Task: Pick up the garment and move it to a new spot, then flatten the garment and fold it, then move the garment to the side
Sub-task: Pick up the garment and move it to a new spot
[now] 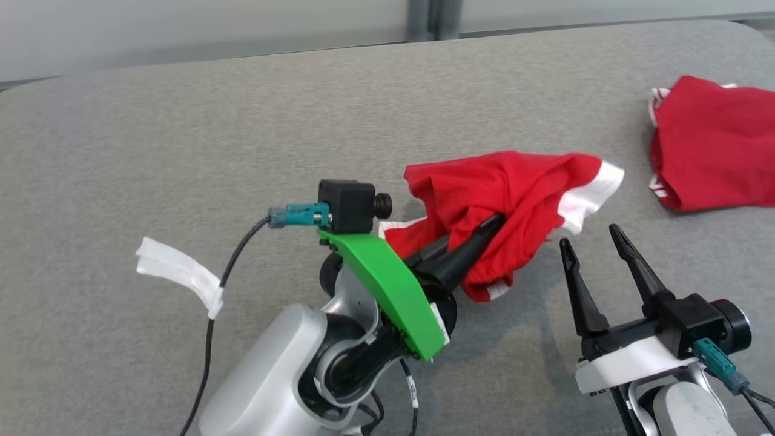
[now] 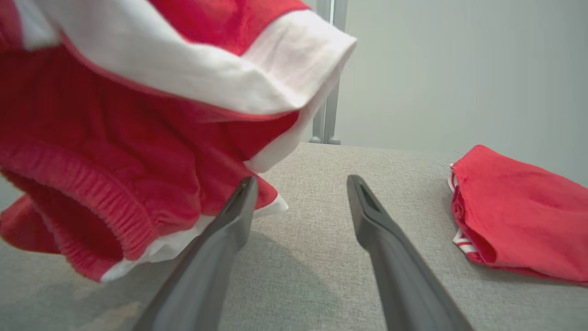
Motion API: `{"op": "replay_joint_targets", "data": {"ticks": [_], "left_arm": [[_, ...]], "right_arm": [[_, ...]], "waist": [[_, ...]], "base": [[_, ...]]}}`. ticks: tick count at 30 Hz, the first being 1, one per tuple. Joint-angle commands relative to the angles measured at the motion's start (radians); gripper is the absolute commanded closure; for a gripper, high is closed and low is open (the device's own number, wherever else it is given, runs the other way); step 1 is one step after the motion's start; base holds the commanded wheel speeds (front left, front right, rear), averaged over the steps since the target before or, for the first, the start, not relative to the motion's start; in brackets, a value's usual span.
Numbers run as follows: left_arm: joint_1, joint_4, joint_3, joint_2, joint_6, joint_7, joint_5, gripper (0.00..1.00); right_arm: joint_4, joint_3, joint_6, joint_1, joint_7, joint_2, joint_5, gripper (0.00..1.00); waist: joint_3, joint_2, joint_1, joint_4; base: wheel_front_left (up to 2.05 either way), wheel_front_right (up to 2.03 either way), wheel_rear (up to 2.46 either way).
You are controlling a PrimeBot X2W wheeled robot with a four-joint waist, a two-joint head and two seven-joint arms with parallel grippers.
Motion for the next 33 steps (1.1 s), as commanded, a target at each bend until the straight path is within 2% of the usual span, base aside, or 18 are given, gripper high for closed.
{"op": "replay_joint_targets", "data": {"ticks": [1, 3, 5, 8, 12, 13, 14, 15, 16, 21, 25, 27, 30, 33], "left_arm": [[-0.028, -0.004, 0.008, 0.002, 0.014, -0.008, -0.012, 1.0], [-0.029, 0.034, 0.046, 0.001, 0.028, 0.01, -0.091, 1.0], [-0.033, 0.058, 0.074, 0.008, 0.038, 0.009, -0.107, 1.0], [-0.054, 0.168, 0.153, 0.07, 0.065, -0.003, -0.117, 1.0], [-0.08, 0.329, 0.218, 0.149, 0.07, -0.037, -0.089, 1.0], [-0.083, 0.362, 0.232, 0.157, 0.07, -0.045, -0.092, 0.91], [-0.088, 0.392, 0.24, 0.167, 0.067, -0.051, -0.093, 0.69], [-0.096, 0.42, 0.248, 0.18, 0.063, -0.06, -0.081, 0.22], [-0.101, 0.446, 0.254, 0.191, 0.061, -0.069, -0.075, 0.0], [-0.13, 0.551, 0.26, 0.213, 0.071, -0.144, -0.022, 0.0], [-0.143, 0.566, 0.235, 0.226, 0.082, -0.232, 0.06, 0.0], [-0.145, 0.541, 0.222, 0.241, 0.111, -0.317, 0.131, 0.0], [-0.118, 0.462, 0.196, 0.219, 0.144, -0.41, 0.199, 0.0], [-0.082, 0.357, 0.133, 0.181, 0.147, -0.412, 0.234, 0.0]], "right_arm": [[-0.005, -0.007, -0.001, 0.007, 0.0, 0.007, 0.007, 0.0], [-0.004, -0.005, -0.001, 0.006, 0.0, 0.015, 0.008, 0.0], [-0.006, -0.004, -0.001, 0.005, 0.0, 0.016, 0.008, 0.0], [-0.006, 0.0, -0.001, 0.002, 0.0, 0.022, 0.007, 0.0], [0.0, 0.001, -0.001, 0.0, 0.0, 0.023, 0.006, 0.0], [0.0, -0.001, -0.001, 0.002, 0.0, 0.024, 0.006, 0.0], [0.001, -0.003, -0.001, 0.007, 0.0, 0.024, 0.005, 0.0], [0.003, -0.006, -0.001, 0.012, 0.0, 0.023, 0.004, 0.0], [0.006, -0.007, -0.001, 0.014, 0.0, 0.02, 0.003, 0.0], [0.016, -0.012, -0.001, 0.021, 0.0, 0.012, -0.003, 0.0], [0.021, -0.008, -0.001, 0.031, 0.0, -0.004, -0.005, 0.0], [0.02, -0.008, -0.001, 0.036, 0.0, -0.015, -0.007, 0.0], [0.015, -0.013, -0.001, 0.045, 0.0, -0.026, -0.006, 0.0], [0.007, -0.013, -0.001, 0.041, 0.0, -0.033, -0.006, 0.0]], "waist": [[0.014, -0.0001, 0.0001, -0.081], [0.03, -0.0001, 0.0001, -0.108], [0.036, -0.0001, 0.0001, -0.115], [0.05, -0.0001, 0.0001, -0.129], [0.062, -0.0001, 0.0001, -0.137], [0.064, -0.0001, 0.0001, -0.135], [0.065, -0.0001, 0.0001, -0.131], [0.066, -0.0001, 0.0001, -0.125], [0.066, -0.0001, 0.0001, -0.119], [0.055, -0.0001, 0.0001, -0.083], [0.039, -0.0001, 0.0001, -0.048], [0.03, -0.0001, 0.0001, -0.035], [0.025, -0.0001, 0.0001, -0.019], [0.036, -0.0001, 0.0001, -0.008]], "base": [[0.0, 0.0, 0.0], [0.0, 0.0, 0.0], [0.0, 0.0, 0.0], [0.0, 0.0, 0.0], [0.0, 0.0, 0.0], [0.0, 0.0, 0.0], [0.0, 0.0, 0.0], [0.0, 0.0, 0.0], [0.0, 0.0, 0.0], [0.0, 0.0, 0.0], [0.0, 0.0, 0.0], [0.0, 0.0, 0.0], [0.0, 0.0, 0.0], [0.0, 0.0, 0.0]]}}
